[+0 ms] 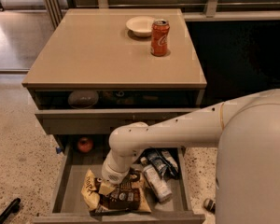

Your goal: Place brown chip bag into middle drawer

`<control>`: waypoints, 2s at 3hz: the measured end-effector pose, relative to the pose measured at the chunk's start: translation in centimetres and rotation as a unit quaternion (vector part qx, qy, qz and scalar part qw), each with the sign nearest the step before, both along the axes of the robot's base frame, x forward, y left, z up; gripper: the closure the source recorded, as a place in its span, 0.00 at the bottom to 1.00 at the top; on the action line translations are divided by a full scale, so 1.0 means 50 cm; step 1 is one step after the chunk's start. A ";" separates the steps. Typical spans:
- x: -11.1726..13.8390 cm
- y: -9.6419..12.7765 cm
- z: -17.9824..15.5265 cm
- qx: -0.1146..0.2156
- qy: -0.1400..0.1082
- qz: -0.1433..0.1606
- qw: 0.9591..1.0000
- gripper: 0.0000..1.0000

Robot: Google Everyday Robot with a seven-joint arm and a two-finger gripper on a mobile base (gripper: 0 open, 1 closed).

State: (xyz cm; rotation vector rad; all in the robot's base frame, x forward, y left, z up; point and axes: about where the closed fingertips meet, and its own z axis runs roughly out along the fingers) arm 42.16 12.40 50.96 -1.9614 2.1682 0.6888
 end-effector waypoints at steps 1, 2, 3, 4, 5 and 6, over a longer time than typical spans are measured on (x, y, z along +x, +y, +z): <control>-0.002 0.000 -0.003 -0.001 0.002 0.001 1.000 1.00; 0.008 0.010 -0.032 -0.003 0.009 0.005 1.000 1.00; 0.016 0.029 -0.074 -0.004 0.014 0.008 1.000 1.00; 0.014 0.056 -0.125 -0.008 0.010 0.013 1.000 1.00; 0.014 0.056 -0.125 -0.008 0.010 0.013 1.000 1.00; 0.014 0.056 -0.125 -0.008 0.011 0.013 1.000 0.84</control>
Offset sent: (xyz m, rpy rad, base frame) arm 0.0131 0.0116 -0.0341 -0.0087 0.0315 0.0176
